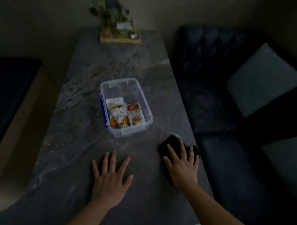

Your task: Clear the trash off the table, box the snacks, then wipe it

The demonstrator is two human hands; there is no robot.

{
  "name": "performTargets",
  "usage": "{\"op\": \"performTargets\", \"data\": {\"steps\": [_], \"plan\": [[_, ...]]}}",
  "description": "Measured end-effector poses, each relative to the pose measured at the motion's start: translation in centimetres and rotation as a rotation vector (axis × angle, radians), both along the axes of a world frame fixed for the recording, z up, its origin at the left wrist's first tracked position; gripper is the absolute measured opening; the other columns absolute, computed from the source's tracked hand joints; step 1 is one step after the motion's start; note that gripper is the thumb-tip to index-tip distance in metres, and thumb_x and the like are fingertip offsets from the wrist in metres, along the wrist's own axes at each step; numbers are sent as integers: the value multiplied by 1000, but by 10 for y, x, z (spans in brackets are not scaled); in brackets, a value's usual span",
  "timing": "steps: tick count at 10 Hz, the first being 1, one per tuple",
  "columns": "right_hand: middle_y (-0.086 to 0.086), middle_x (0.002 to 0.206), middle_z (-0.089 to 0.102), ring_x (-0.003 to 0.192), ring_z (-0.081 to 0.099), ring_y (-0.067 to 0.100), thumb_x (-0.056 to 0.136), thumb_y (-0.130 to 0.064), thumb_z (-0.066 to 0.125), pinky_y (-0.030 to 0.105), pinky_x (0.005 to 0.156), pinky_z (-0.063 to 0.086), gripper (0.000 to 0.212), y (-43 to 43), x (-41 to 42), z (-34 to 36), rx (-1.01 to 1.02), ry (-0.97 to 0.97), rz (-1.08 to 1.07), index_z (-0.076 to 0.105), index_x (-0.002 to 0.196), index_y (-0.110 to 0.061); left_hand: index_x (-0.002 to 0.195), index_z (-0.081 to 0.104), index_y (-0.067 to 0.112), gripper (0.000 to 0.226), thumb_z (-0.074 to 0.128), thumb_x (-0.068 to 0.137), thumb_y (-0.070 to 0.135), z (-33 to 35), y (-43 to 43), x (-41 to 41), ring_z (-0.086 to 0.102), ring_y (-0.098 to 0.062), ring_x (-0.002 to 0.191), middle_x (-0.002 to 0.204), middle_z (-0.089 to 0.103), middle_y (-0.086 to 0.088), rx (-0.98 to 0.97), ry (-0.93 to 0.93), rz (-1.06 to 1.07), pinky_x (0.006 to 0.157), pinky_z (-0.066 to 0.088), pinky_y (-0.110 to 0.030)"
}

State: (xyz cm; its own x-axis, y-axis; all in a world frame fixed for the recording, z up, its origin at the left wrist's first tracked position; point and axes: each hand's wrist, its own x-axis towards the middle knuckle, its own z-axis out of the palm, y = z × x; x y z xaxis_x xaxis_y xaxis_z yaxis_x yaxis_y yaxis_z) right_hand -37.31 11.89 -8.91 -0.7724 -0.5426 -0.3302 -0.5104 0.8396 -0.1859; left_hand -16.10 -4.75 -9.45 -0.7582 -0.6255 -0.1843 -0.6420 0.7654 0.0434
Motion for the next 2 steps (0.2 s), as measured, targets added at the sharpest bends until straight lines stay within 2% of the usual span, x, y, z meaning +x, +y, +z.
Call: {"op": "performTargets", "data": {"steps": [1, 2], "plan": [[-8, 167, -16, 151, -21, 34, 85, -84, 10, 57, 119, -15, 65, 4, 4, -3, 63, -51, -3, -3, 146, -65, 149, 7, 55, 73, 19, 80, 79, 5, 1, 5, 3, -32, 152, 166, 8, -8, 62, -66, -18, 113, -2, -69], [-11, 168, -12, 153, -14, 34, 87, -82, 25, 57, 121, -7, 64, 0, 3, 5, 78, -105, -47, 6, 146, -66, 140, 27, 65, 80, 41, 65, 88, 14, -2, 7, 23, -35, 148, 162, 22, -13, 44, -2, -29, 108, 16, -76]]}}
